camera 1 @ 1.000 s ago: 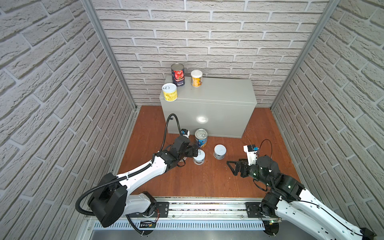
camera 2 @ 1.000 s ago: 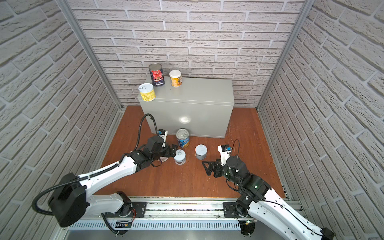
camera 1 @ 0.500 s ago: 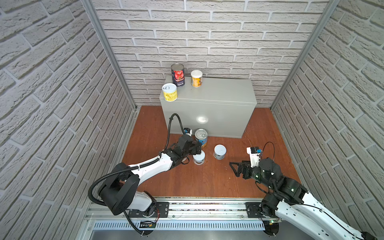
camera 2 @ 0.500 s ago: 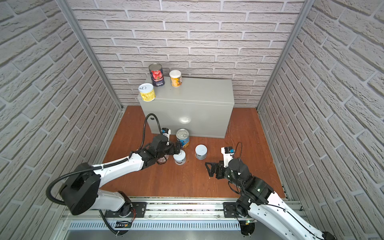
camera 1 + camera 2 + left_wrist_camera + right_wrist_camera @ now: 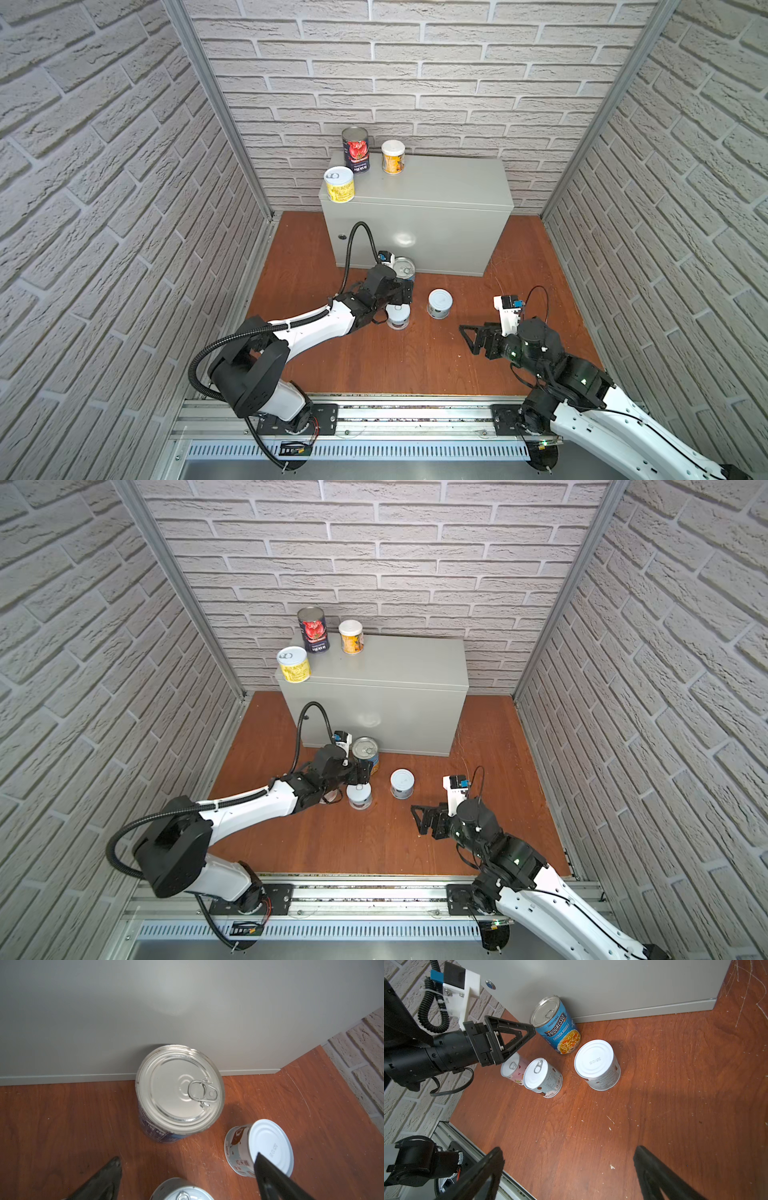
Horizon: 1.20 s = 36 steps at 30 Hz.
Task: Place and organize the canned foods onto the counter
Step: 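Lower the left gripper around the blue Progresso can and close it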
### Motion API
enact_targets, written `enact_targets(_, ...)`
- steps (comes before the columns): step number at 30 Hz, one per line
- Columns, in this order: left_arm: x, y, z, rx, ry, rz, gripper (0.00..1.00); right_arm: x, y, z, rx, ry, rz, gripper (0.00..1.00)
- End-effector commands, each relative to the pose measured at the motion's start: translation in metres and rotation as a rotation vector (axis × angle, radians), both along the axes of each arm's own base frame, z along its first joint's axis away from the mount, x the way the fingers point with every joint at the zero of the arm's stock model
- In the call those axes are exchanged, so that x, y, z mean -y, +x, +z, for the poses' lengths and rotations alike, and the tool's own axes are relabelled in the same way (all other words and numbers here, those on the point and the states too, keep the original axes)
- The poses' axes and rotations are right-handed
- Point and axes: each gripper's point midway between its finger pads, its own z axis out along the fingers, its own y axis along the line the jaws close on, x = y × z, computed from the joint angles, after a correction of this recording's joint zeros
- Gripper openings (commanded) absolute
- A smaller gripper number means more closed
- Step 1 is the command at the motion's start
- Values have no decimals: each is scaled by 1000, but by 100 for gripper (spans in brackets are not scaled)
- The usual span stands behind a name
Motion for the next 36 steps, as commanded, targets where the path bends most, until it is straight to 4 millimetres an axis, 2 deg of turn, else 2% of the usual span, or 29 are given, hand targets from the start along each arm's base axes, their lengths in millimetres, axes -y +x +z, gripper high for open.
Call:
enact_targets(1, 11, 15, 26, 95, -1, -8, 98, 5, 2, 10, 48, 11, -22, 98)
enact_targets(3, 13, 20, 27, 97, 19, -9, 98, 8, 0, 10, 54, 17, -28, 98)
enact_targets(9, 28, 30, 12, 60, 74, -23, 98, 17, -7, 9, 47, -12, -36, 98)
enact_targets(17, 40, 31, 3, 64, 247, -41, 98, 24, -9, 14, 76, 1, -58, 98)
enact_targets(20, 34, 29, 0, 73, 329, -22, 98, 27, -11, 12, 72, -6, -63, 99)
enact_targets(25, 18, 31, 1, 95, 371, 42, 98, 32, -15, 9, 70, -11, -73, 98)
enact_targets(31, 15, 36, -3, 92, 380, 59, 98, 36, -17, 10, 74, -9, -82, 99)
enact_targets(36, 16, 42, -13, 64, 340, 66, 98, 36, -17, 12, 73, -6, -83, 99)
